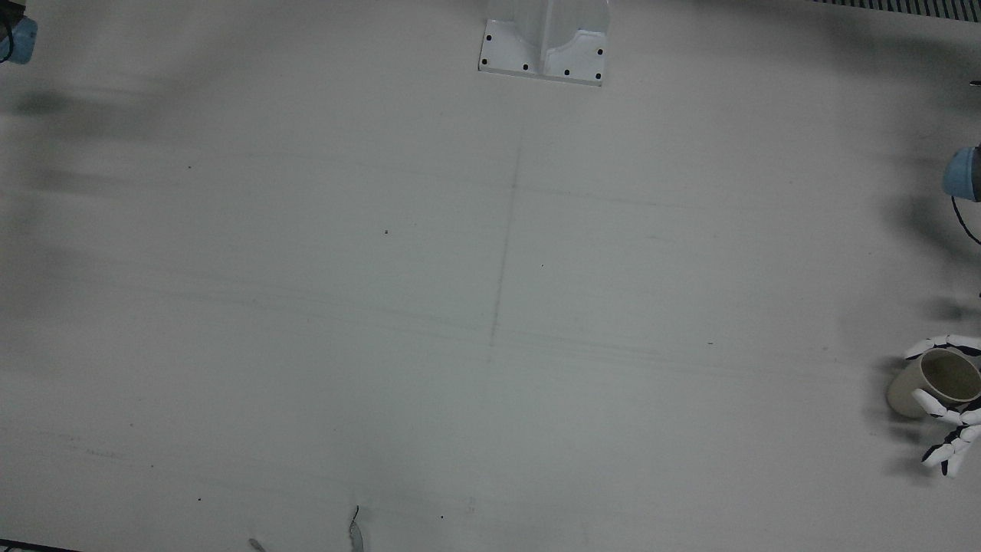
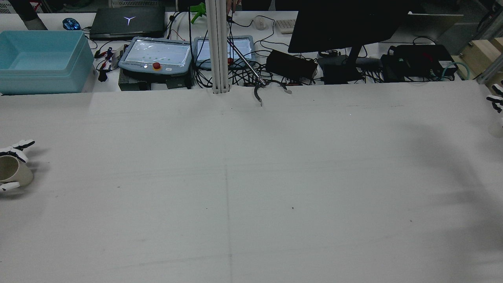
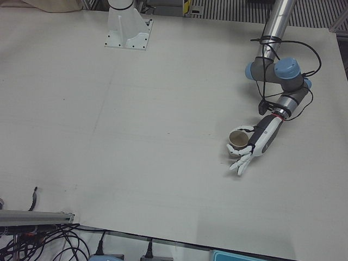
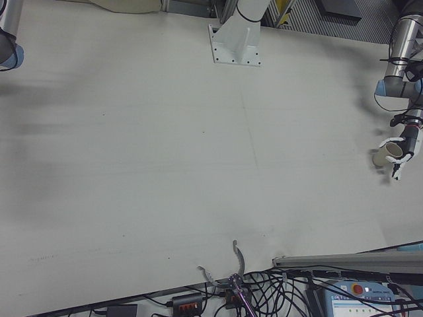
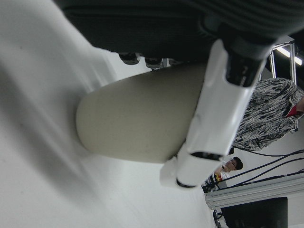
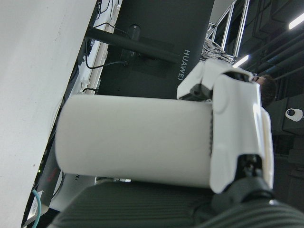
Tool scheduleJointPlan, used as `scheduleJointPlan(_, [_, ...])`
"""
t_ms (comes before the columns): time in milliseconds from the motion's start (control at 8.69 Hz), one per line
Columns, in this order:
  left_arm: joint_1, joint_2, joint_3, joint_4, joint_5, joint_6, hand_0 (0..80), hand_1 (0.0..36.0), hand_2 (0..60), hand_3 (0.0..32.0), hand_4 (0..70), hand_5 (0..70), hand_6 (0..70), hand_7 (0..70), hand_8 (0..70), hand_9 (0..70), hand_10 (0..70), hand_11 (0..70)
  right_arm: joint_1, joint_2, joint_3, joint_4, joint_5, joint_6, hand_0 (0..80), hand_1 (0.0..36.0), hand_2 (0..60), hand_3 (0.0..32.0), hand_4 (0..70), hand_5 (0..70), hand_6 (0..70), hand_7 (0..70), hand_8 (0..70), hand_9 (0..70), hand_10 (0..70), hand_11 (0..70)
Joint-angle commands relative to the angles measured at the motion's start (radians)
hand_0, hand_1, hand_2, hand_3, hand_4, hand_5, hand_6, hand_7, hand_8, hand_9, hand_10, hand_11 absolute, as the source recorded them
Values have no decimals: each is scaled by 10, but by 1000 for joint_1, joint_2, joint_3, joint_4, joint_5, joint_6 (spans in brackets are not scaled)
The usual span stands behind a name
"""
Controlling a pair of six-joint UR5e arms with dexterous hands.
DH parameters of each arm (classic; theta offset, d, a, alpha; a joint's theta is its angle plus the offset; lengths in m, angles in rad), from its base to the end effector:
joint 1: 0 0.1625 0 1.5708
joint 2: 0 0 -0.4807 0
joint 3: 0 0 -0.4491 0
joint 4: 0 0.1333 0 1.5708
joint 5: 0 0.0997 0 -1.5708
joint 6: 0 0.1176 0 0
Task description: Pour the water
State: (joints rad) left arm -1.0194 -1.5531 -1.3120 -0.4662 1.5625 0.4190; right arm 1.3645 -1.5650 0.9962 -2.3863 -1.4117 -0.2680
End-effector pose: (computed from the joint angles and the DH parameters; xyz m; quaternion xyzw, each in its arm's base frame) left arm 0.1779 -0.5455 0.8415 -0.0484 0.7694 -0.5649 0.2942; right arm 0.0435 -0.5340 0.9615 0.0744 -0.7655 0.6327 0.0900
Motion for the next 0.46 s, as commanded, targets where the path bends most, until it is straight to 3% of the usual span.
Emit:
scheduleJointPlan(0, [1,16,4,-15,1,0,800,258,0,0,281,0,90,65,8,0,0,8,-13,-1,2,-1,-1,0,644,280,4,0,19,93,155,60,21,0,0,0])
scheduleJointPlan(115, [-2,18,4,-22,1,-5,766,239,0,0,254,0,84,57,6,0,0,0,-21,-1,8,-1,-1,-3,640,277,5,0,19,91,153,62,20,0,0,0])
scheduleJointPlan(230, [-5,22,5,-31,1,-11,679,219,0,0,221,0,77,48,5,0,0,0,-30,-1,31,-2,-3,-5,632,269,0,0,10,86,136,39,17,0,0,0])
scheduleJointPlan(345, [-31,27,4,-41,2,-12,585,172,0,0,182,0,66,32,3,0,0,0,-41,-1,50,-4,-3,-4,623,259,0,0,2,81,123,16,14,0,0,0])
